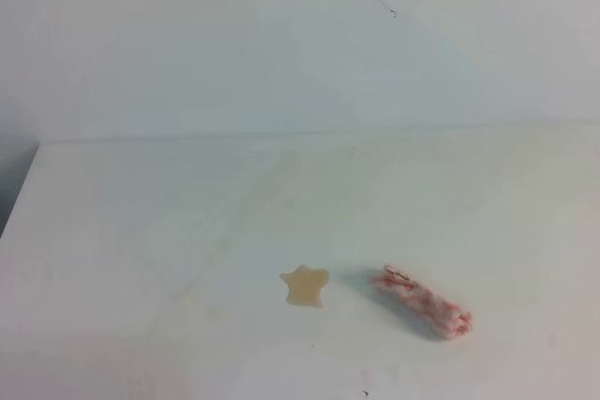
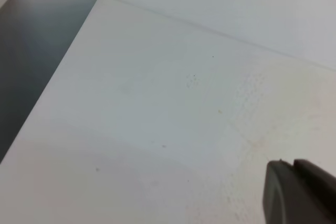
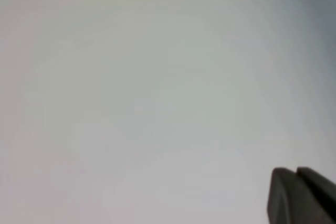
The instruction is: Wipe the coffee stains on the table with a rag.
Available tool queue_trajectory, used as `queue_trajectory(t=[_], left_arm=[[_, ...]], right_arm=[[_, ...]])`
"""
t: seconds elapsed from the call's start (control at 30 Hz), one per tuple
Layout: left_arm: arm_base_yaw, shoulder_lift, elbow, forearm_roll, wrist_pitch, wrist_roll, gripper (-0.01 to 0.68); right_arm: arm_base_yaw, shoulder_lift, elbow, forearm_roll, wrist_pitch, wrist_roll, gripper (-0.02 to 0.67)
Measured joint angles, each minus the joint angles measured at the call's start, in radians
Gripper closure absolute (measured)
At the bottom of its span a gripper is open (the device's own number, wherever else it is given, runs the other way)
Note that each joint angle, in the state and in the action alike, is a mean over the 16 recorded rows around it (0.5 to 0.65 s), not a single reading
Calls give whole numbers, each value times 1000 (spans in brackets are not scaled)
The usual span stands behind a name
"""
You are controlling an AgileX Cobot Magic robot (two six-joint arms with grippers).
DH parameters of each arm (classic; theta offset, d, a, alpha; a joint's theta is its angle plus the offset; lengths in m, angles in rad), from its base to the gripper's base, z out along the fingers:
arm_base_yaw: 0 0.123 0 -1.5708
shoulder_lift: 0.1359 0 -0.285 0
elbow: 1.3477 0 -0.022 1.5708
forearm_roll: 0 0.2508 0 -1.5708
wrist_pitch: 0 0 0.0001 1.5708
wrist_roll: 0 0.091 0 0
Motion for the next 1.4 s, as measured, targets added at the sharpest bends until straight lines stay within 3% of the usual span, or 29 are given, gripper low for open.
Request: queue_trajectory(t=[0.17,0.43,0.6,0.8,0.97,1.1,1.4], left_arm=[[0,0,0,0,0,0,672],[0,0,0,0,0,0,672],[0,0,0,0,0,0,672],[0,0,0,0,0,0,672],[0,0,0,0,0,0,672],[0,0,0,0,0,0,672],[0,0,0,0,0,0,672]], right_arm=[[0,90,-114,0,129,2,653],[0,386,-348,45,533,-7,653],[0,596,-481,170,784,-69,653],[3,832,-602,383,1027,-264,636],[33,1011,-678,531,1162,-435,542],[96,1153,-742,557,1241,-532,436],[338,1448,-872,294,1201,-370,248]])
